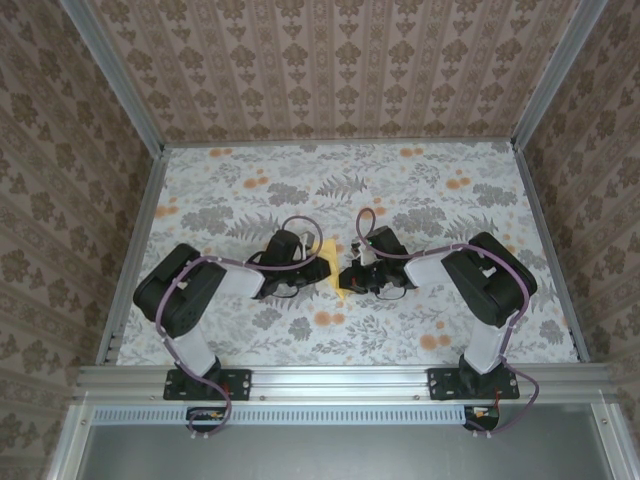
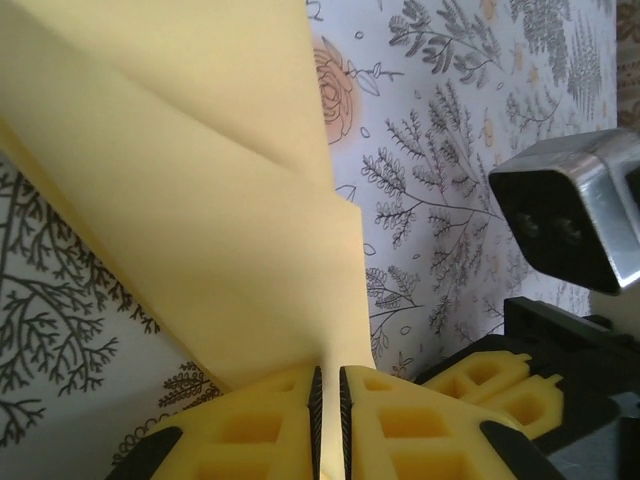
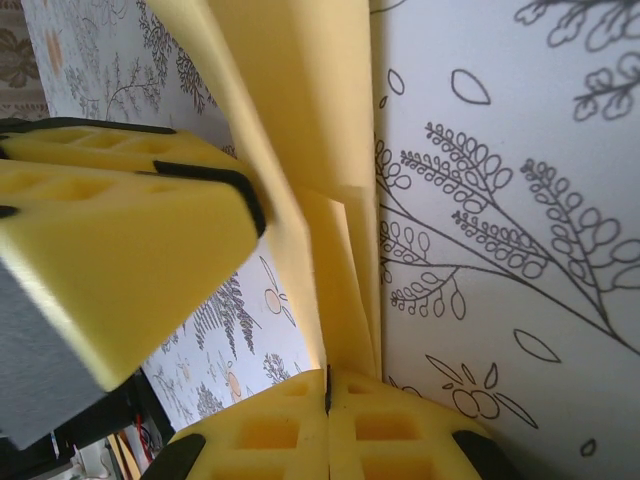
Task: Fold a paper plane with a square sheet of paper (pick it up from the middle)
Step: Fold the wing for the fifth time at the center of the table.
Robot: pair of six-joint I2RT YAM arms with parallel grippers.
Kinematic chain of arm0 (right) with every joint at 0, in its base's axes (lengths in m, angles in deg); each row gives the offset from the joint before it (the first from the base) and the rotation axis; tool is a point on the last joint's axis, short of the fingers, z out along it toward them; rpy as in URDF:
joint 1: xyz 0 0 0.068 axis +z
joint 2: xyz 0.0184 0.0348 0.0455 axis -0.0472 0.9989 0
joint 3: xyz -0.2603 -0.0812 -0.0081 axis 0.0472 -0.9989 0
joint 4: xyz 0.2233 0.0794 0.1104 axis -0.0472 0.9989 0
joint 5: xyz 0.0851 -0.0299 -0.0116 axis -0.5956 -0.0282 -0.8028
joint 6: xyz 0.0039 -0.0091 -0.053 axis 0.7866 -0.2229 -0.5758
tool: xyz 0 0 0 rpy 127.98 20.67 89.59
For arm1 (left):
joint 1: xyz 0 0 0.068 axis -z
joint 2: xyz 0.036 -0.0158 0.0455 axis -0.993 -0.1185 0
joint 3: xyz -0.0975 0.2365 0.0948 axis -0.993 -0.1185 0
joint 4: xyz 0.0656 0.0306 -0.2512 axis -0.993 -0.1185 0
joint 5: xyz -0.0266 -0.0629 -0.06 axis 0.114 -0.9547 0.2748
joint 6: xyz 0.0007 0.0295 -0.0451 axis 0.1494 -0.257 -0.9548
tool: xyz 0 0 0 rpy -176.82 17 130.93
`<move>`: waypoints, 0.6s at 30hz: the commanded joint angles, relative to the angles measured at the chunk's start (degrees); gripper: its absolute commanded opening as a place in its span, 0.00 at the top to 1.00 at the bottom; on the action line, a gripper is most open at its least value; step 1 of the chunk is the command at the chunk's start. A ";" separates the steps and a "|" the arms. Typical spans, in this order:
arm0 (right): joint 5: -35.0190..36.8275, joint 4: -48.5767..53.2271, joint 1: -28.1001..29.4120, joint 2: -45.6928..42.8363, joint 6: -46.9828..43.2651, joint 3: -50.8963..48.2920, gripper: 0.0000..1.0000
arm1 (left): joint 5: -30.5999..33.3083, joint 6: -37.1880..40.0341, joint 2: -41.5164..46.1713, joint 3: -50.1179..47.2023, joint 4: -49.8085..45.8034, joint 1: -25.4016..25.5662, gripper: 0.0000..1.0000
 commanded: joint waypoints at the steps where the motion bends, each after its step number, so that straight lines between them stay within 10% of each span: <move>1: 1.61 1.53 -0.15 1.98 0.82 -0.74 0.94 | -1.29 0.38 -0.92 0.31 3.13 0.48 0.84; 18: 2.45 7.05 -0.05 2.64 -4.34 0.70 0.90 | 0.16 0.16 -3.38 1.84 -0.69 0.51 0.85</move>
